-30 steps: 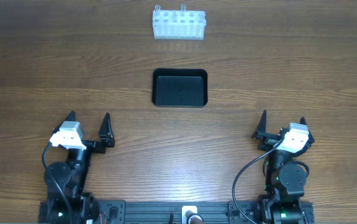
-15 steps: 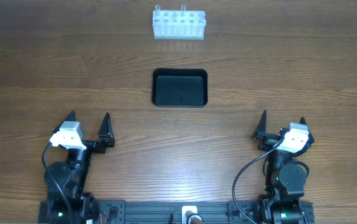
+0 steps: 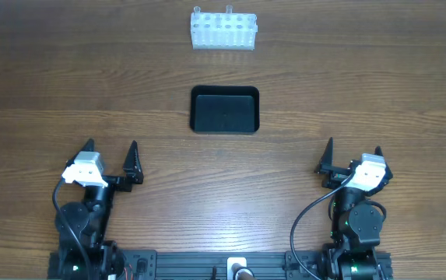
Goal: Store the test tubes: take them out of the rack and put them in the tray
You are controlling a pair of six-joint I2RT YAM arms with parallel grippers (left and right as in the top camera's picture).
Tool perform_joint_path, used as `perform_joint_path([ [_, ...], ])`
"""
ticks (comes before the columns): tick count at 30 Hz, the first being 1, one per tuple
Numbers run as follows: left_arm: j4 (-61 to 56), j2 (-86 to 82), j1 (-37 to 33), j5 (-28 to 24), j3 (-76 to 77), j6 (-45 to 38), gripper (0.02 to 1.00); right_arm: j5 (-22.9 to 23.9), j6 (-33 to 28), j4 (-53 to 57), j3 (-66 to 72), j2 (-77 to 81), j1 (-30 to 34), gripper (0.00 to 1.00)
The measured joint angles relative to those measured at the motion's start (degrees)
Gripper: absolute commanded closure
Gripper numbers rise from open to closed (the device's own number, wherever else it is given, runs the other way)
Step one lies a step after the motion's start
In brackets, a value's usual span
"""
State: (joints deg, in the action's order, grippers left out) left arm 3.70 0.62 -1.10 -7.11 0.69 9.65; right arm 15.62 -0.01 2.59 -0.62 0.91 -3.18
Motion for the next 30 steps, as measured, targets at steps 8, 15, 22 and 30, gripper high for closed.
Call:
perform_joint_path([
  [8,0.0,0.0,0.0,0.0,0.0,0.0,0.018,0.0,0.0,0.0,0.0,0.0,0.0,0.007],
  [15,0.0,0.0,0.0,0.0,0.0,0.0,0.018,0.0,0.0,0.0,0.0,0.0,0.0,0.007],
  [22,0.0,0.0,0.0,0.0,0.0,0.0,0.020,0.0,0.0,0.0,0.0,0.0,0.0,0.007],
  [30,-4.5,0.3,0.0,-0.7,-0.1,0.0,0.020,0.0,0.0,0.0,0.0,0.0,0.0,0.007],
])
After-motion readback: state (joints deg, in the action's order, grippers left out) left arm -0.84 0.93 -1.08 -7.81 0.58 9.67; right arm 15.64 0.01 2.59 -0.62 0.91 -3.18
